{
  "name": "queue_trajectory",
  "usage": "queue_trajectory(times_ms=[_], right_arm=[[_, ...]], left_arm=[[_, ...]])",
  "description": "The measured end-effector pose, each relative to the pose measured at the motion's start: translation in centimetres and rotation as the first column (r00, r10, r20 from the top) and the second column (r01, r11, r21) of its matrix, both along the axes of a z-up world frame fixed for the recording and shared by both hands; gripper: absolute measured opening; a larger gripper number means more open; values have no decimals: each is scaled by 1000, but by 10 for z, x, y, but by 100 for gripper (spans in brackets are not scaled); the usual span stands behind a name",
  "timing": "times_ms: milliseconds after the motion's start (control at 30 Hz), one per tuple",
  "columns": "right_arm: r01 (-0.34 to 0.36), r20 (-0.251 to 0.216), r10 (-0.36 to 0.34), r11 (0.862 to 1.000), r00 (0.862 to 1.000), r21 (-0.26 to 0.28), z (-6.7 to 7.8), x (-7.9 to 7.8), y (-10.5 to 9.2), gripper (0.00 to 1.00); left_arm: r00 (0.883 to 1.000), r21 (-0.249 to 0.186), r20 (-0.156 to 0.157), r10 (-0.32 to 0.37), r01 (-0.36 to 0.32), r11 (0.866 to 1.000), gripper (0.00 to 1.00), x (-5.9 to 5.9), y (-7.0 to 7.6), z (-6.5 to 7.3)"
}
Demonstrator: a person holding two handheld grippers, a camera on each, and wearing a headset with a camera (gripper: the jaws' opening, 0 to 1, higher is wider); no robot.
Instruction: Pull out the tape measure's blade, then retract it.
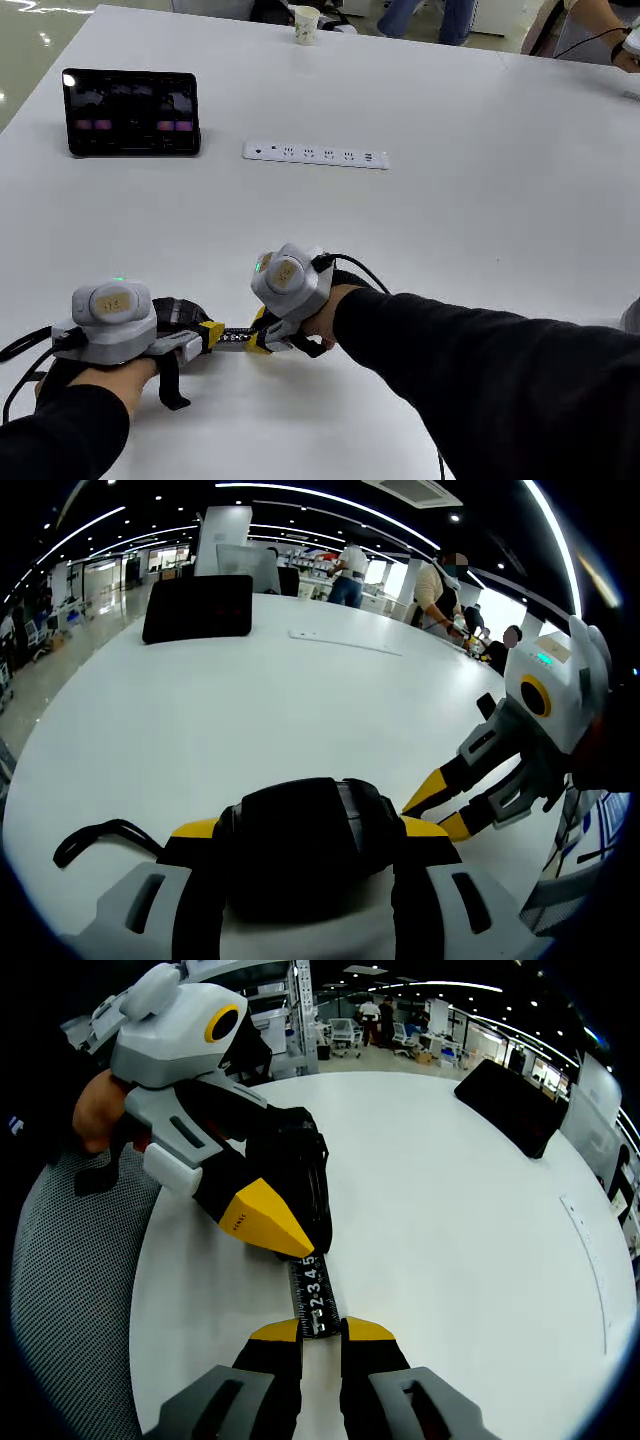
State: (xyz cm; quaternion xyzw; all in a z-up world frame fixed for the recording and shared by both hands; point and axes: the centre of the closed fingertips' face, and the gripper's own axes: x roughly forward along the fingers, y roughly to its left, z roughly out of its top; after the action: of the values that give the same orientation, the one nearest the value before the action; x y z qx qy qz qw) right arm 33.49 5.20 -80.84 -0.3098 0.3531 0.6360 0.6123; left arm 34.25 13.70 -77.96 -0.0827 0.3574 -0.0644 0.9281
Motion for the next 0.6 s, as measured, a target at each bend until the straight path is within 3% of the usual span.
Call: queue_trajectory(times_ms=[600], right_arm=[[-6,4,6,1000,1000,-2,0,-1,8,11]], left_arm=[[1000,-7,-1,0,0,1000,63,0,1,-1]])
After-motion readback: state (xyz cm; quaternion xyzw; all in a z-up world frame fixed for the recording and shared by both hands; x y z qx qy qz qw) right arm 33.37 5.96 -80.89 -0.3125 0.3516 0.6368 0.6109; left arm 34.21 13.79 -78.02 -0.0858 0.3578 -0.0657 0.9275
